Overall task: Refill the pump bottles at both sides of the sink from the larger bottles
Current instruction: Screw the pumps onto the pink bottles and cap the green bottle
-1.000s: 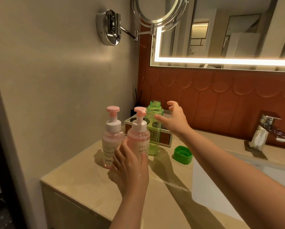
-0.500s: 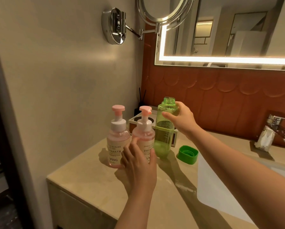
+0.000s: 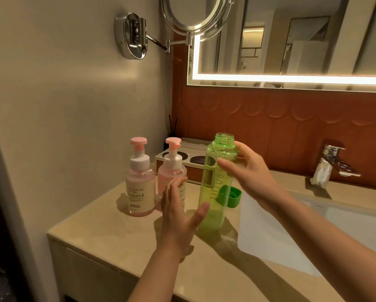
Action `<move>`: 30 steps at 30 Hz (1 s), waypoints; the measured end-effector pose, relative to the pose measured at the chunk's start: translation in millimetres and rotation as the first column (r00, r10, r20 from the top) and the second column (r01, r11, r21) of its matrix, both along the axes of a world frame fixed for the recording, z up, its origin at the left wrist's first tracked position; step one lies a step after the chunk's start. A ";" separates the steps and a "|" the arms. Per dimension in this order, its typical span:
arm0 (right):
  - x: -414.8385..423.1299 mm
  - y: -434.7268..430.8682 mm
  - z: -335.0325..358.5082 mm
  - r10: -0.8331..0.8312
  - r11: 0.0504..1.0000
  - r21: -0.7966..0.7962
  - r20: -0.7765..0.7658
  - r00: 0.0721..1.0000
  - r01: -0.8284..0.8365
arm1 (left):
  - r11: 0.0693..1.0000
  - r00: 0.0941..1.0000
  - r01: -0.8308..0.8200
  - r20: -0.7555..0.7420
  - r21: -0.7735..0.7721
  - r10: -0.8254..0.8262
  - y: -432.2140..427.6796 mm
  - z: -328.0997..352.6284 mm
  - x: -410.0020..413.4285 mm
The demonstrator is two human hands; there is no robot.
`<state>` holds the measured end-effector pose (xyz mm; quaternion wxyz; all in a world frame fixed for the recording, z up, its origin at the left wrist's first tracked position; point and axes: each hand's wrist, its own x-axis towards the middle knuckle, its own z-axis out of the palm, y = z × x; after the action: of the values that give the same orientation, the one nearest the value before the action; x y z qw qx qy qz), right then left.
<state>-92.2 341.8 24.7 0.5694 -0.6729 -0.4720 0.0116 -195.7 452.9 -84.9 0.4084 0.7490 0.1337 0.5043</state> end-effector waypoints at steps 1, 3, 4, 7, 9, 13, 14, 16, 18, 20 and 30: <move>-1.6 -4.1 -3.1 0.021 1.000 -0.017 0.003 1.000 -0.021 | 1.000 0.999 0.024 -0.023 -0.006 -0.024 -0.4 -0.4 -0.3; -3.5 -8.8 -8.5 0.046 0.998 -0.043 -0.002 0.999 -0.046 | 0.998 0.995 0.064 -0.069 -0.020 -0.065 -1.1 0.9 -0.7; -4.9 -11.0 -11.1 0.057 0.997 -0.049 -0.005 0.998 -0.058 | 0.996 0.992 0.083 -0.092 -0.029 -0.086 -1.8 0.9 -0.4; -9.0 -11.2 -17.0 0.116 0.992 -0.059 0.008 0.993 -0.116 | 0.989 0.981 0.137 -0.131 -0.057 -0.143 -2.5 1.1 -0.9; -12.3 -8.5 -18.4 0.164 0.984 -0.077 0.007 0.986 -0.163 | 0.986 0.976 0.153 -0.143 -0.070 -0.161 -2.9 2.3 -1.4; -16.1 -3.2 -18.4 0.218 0.972 -0.091 -0.015 0.976 -0.219 | 0.985 0.972 0.139 -0.177 -0.104 -0.156 -5.4 5.1 -2.6; -15.9 -2.2 -18.8 0.221 0.971 -0.088 -0.028 0.975 -0.223 | 0.984 0.971 0.132 -0.183 -0.123 -0.154 -5.7 5.8 -2.4; -14.2 -1.5 -19.9 0.237 0.966 -0.092 -0.064 0.969 -0.242 | 0.978 0.968 0.129 -0.191 -0.164 -0.159 -6.4 7.4 -1.8; -11.4 -1.2 -20.8 0.273 0.951 -0.123 -0.104 0.956 -0.284 | 0.974 0.964 0.128 -0.206 -0.185 -0.166 -6.3 8.7 -1.2; -2.3 -1.3 -24.3 0.258 0.948 -0.146 -0.166 0.952 -0.282 | 0.976 0.966 0.102 -0.216 -0.192 -0.143 -5.8 7.1 0.1; 79.6 17.0 -72.1 -0.281 0.758 -0.591 0.086 0.956 0.276 | 0.967 0.969 0.034 -0.227 -0.253 -0.094 -3.7 1.1 4.4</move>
<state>-12.5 358.7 -47.4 0.3260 -0.8800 -0.3366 0.0773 -191.3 449.3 -83.9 0.4958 0.7511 0.2188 0.3771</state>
